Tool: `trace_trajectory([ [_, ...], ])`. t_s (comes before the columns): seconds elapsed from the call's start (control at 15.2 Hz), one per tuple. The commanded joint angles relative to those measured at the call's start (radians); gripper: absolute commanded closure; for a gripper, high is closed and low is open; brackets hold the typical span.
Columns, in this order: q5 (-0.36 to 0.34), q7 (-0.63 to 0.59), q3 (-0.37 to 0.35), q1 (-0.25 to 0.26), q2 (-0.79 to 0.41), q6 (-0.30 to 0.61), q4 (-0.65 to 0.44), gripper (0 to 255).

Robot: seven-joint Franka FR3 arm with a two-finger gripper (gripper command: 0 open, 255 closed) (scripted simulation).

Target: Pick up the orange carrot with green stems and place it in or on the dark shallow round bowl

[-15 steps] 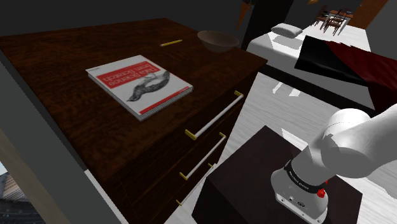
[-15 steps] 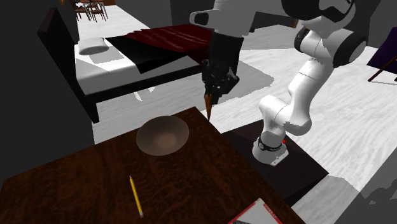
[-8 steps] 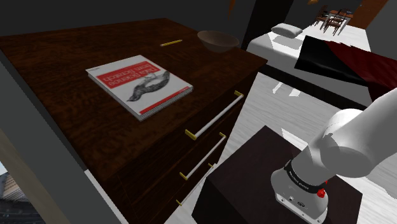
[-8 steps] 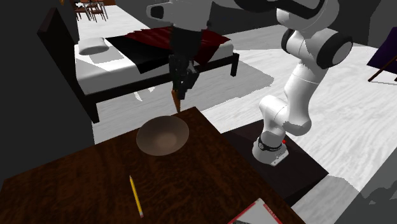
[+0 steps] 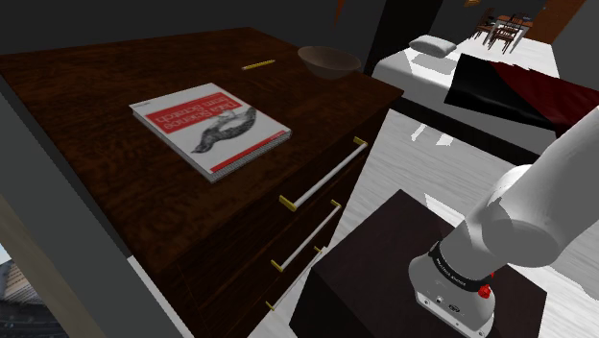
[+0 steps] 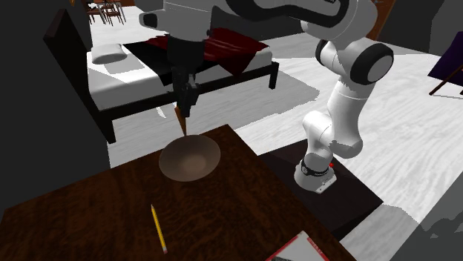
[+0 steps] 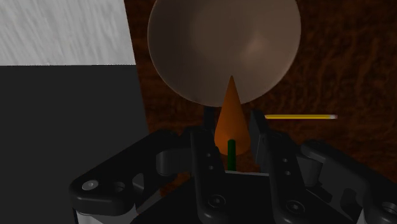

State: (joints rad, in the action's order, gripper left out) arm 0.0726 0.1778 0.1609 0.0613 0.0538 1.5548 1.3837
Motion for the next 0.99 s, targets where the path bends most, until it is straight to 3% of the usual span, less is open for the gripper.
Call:
trace_trajectory([
  [0.0,-0.003,0.0,-0.002,0.001,0.015,0.032,0.046,255],
  [0.79,-0.014,0.003,-0.008,0.003,0.088,0.215,0.301,255],
  [0.92,-0.014,0.003,-0.008,0.003,0.088,0.215,0.301,255],
])
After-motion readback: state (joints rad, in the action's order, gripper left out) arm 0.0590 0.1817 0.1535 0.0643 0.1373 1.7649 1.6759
